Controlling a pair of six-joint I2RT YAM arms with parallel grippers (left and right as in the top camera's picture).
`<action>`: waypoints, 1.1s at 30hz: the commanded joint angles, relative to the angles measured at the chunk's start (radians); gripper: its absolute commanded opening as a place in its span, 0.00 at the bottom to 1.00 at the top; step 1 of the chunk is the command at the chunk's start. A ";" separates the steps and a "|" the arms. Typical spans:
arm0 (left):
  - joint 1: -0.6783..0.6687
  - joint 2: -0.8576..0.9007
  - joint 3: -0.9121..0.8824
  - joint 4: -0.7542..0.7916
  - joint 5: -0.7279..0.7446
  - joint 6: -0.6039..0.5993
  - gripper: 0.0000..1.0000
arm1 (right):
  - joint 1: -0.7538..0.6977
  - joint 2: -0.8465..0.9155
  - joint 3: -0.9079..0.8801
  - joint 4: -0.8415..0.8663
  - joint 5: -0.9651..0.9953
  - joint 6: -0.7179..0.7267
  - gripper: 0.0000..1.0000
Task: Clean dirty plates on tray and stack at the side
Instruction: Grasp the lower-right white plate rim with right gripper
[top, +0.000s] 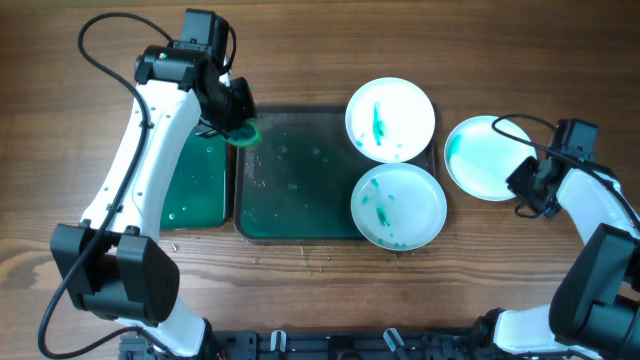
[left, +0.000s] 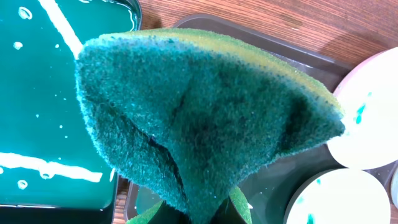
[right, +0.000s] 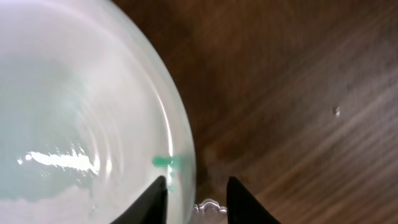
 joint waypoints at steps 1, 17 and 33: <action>-0.003 -0.002 0.002 0.000 0.013 -0.013 0.04 | 0.000 -0.023 0.113 -0.173 -0.122 -0.054 0.43; -0.003 -0.002 0.002 -0.011 0.013 -0.013 0.04 | 0.369 -0.061 0.100 -0.311 -0.232 -0.206 0.43; -0.003 -0.002 0.002 -0.016 0.012 -0.013 0.04 | 0.404 -0.003 0.034 -0.199 -0.280 -0.233 0.04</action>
